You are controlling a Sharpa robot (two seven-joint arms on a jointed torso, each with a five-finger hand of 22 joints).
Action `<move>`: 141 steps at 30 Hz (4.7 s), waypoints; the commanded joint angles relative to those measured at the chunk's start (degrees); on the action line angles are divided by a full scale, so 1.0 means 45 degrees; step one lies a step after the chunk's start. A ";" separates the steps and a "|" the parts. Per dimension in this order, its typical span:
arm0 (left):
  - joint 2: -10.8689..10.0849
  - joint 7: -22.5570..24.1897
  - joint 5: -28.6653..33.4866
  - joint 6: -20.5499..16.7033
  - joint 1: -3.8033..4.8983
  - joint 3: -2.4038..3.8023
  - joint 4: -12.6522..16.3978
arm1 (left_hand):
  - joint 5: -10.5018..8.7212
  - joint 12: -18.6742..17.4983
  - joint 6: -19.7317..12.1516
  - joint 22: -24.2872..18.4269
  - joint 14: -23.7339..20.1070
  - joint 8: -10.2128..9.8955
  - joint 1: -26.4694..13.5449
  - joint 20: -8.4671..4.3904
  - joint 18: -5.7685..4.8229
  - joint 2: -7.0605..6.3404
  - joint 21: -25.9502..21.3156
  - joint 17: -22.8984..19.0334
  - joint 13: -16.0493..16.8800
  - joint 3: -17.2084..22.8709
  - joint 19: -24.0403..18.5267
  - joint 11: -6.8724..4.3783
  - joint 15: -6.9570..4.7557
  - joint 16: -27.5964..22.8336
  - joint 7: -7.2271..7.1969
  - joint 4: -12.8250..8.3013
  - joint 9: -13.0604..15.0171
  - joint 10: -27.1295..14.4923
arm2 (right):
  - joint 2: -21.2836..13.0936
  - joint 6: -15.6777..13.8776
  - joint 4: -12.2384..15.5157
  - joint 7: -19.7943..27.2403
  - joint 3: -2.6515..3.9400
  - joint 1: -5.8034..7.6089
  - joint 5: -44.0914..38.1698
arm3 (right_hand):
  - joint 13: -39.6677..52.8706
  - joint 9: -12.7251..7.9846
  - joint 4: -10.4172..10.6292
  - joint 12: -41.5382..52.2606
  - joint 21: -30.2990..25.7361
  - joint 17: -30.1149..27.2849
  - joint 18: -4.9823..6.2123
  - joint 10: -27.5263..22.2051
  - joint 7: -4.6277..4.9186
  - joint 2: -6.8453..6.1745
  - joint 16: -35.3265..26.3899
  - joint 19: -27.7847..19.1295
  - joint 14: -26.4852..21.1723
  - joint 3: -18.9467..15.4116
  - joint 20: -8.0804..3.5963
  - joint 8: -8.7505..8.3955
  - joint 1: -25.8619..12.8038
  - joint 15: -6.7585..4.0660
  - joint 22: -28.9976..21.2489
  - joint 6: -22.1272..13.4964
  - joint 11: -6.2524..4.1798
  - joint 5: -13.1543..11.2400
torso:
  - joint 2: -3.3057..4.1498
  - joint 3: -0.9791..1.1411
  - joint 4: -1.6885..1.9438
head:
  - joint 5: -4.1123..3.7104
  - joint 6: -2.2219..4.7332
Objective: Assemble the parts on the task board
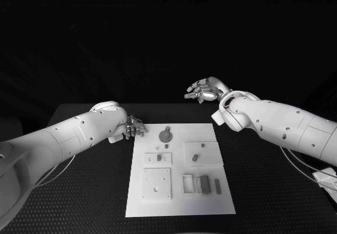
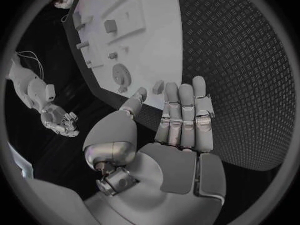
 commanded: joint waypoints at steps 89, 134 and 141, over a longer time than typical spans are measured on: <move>-0.4012 -0.0136 0.0687 -0.2285 0.0161 -0.0472 0.7446 | -0.0745 -0.0049 0.2255 0.0949 0.1234 0.0719 0.2526 -0.0227 0.0032 0.1365 0.0172 -0.0212 -0.0119 0.1574 0.1015 -0.0704 -0.0178 0.0496 -0.0723 -0.0187 0.0116 0.1677 | -0.0164 0.0219 -0.0298 0.0041 0.0005 -0.0192 0.0037 | -0.0144 -0.0018 -0.0005 0.0164 -0.0064 -0.0035 0.0180 -0.0076 0.0098 0.0056 -0.0034 -0.0012 0.0035 -0.0089 0.0065 -0.0029 -0.0145 -0.0084 -0.0002 -0.0031 0.0077 0.0047 | -0.0033 0.0006 0.0039 | 0.0246 -0.0179; -0.3672 -0.0618 -0.0304 -0.2894 -0.0383 -0.1214 0.7796 | -0.0744 -0.0035 0.2375 0.1051 0.1386 0.0681 0.2532 -0.0268 0.0048 0.1373 0.0208 -0.0219 -0.0050 0.1510 0.1153 -0.0749 -0.0227 0.0561 -0.0765 -0.0171 0.0066 0.1841 | -0.0161 0.0269 -0.0295 0.0024 0.0005 -0.0264 0.0043 | -0.0144 -0.0018 -0.0005 0.0165 -0.0064 -0.0035 0.0180 -0.0076 0.0098 0.0056 -0.0034 -0.0012 0.0035 -0.0089 0.0065 -0.0028 -0.0145 -0.0084 -0.0002 -0.0031 0.0077 0.0047 | -0.0017 0.0025 0.0015 | 0.0287 -0.0387; -0.3700 -0.0511 -0.0347 -0.3111 -0.0399 -0.1211 0.7861 | -0.0743 -0.0034 0.2381 0.1059 0.1391 0.0677 0.2540 -0.0274 0.0050 0.1385 0.0207 -0.0220 -0.0042 0.1514 0.1158 -0.0752 -0.0231 0.0565 -0.0768 -0.0178 0.0061 0.1847 | -0.0150 0.0263 -0.0303 0.0031 0.0005 -0.0265 0.0043 | -0.0144 -0.0018 -0.0005 0.0165 -0.0064 -0.0035 0.0180 -0.0076 0.0098 0.0056 -0.0034 -0.0012 0.0035 -0.0089 0.0065 -0.0028 -0.0145 -0.0084 -0.0002 -0.0031 0.0077 0.0047 | -0.0013 0.0017 0.0013 | 0.0271 -0.0398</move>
